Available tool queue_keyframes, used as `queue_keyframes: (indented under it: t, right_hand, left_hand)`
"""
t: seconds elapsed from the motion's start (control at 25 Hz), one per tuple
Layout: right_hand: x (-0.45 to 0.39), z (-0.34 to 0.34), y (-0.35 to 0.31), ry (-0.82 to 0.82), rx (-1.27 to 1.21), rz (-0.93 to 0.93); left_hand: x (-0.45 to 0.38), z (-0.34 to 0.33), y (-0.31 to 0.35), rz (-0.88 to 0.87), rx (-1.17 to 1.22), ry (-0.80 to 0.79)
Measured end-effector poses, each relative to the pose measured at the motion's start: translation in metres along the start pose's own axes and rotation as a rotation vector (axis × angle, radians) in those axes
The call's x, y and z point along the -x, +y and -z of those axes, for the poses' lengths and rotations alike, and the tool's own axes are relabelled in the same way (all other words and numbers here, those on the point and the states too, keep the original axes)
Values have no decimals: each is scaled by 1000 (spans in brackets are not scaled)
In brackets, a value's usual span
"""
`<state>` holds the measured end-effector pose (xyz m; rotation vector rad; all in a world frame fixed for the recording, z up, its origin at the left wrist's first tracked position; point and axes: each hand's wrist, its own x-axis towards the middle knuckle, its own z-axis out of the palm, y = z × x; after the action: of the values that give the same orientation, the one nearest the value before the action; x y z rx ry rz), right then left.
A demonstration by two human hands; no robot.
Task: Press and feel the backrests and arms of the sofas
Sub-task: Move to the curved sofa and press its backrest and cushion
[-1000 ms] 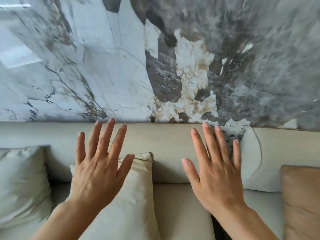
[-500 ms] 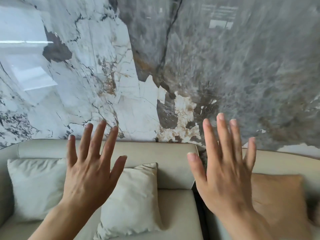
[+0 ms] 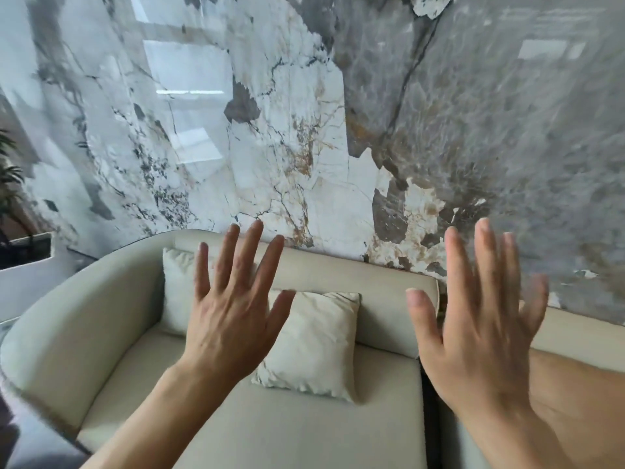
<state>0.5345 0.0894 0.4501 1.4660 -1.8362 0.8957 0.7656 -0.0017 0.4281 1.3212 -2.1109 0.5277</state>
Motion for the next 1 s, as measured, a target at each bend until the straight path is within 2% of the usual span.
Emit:
queue_keyframes:
  t: [0.2,0.48,0.84,1.0]
  right_hand:
    - [13,2,-37,-14,-94,54]
    - [22,-7,-139,-62,-208,123]
    - [51,-48,-364,-105,-240,191]
    - [50,-68,-437,-135,-246,200]
  left_hand:
    - [35,29,-34,78,-82,-20]
    - [83,61,-131,186,-186,20]
    - [149,98,-358,308,-207,11]
    - [158,104,-433,313,-201,0]
